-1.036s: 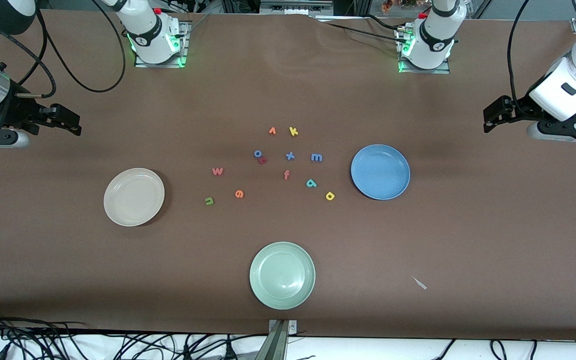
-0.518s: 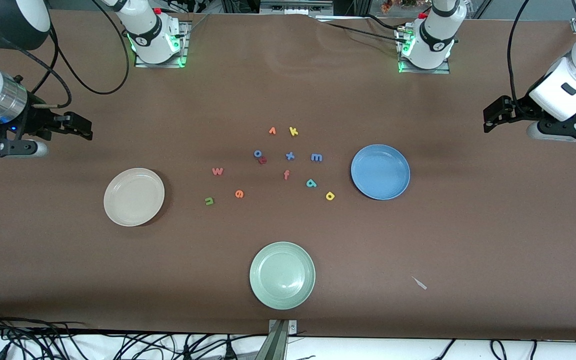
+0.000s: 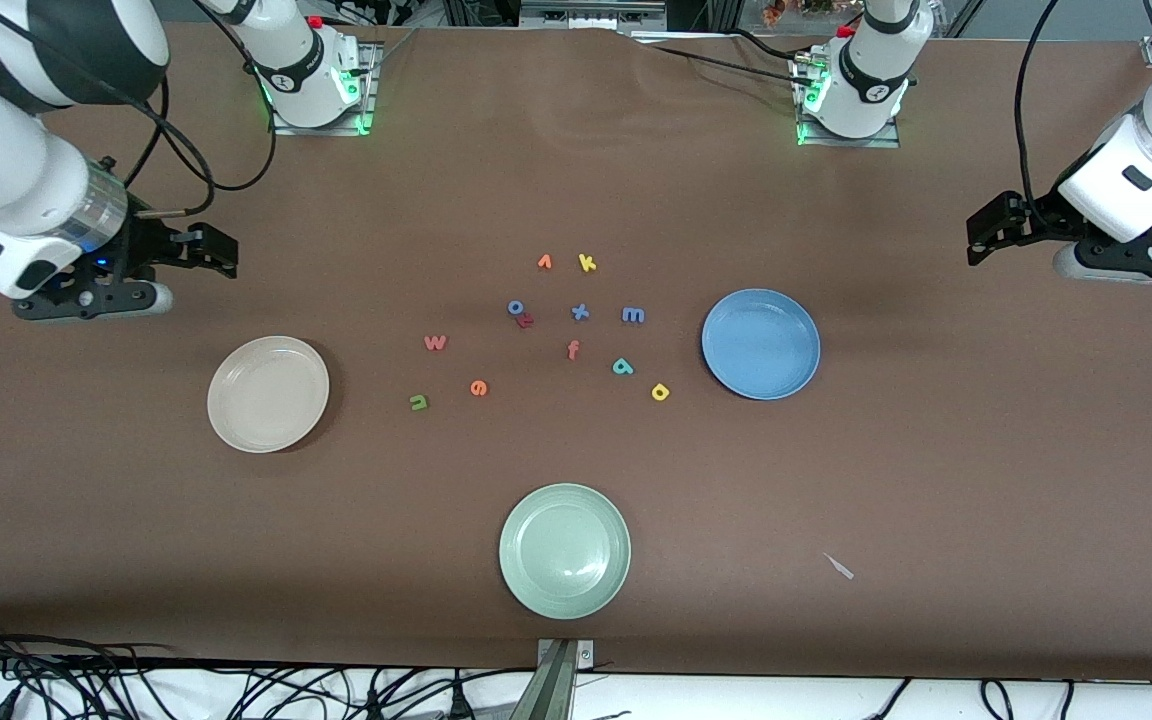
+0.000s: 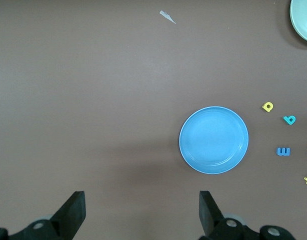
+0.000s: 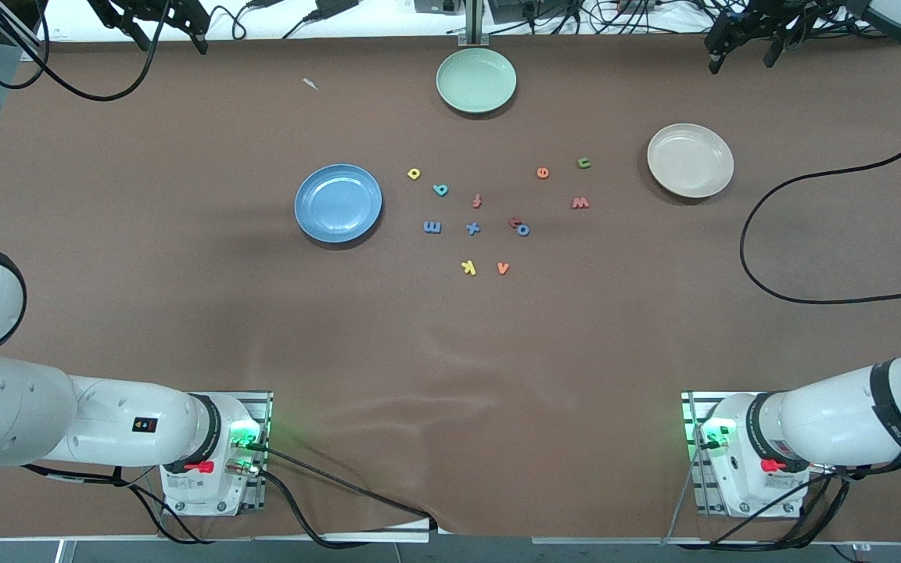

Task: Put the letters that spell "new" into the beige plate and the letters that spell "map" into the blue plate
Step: 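Move the right gripper toward the green letter c beside the white plate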

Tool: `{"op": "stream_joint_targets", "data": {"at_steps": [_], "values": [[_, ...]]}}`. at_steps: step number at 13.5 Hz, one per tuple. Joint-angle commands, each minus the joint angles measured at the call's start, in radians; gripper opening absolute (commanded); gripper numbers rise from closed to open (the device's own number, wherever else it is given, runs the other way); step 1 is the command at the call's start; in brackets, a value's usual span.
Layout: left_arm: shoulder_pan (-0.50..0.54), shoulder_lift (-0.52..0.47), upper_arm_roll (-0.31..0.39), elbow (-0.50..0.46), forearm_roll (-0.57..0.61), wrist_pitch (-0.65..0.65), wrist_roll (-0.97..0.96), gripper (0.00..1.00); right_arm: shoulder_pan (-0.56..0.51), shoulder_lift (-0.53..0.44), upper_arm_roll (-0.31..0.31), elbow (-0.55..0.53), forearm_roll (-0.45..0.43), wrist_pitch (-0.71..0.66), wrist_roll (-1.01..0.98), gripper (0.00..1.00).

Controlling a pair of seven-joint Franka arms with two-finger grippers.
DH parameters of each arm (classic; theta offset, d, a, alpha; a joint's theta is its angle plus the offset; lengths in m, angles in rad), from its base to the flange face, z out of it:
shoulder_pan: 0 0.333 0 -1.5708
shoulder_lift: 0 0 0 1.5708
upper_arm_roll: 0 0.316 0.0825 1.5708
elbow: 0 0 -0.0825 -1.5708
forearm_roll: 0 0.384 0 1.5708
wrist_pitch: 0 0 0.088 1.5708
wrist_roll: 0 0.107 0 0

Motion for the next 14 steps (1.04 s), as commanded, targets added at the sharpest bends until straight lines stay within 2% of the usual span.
{"op": "stream_joint_targets", "data": {"at_steps": [1,6,8,14], "values": [[0.007,0.009,-0.003,0.028,-0.021,-0.022,0.023,1.0,0.014,0.018,-0.001,-0.004,-0.002,0.009,-0.007,1.0],[0.008,0.009,-0.003,0.028,-0.021,-0.022,0.024,1.0,0.092,0.13,-0.001,0.031,0.007,0.055,0.0,1.0],[0.008,0.009,-0.003,0.028,-0.021,-0.022,0.024,1.0,0.11,0.175,-0.003,0.031,0.047,0.11,0.001,1.0],[0.007,0.009,-0.003,0.028,-0.021,-0.02,0.023,1.0,0.13,0.322,-0.003,0.029,0.049,0.3,0.003,1.0]]}}
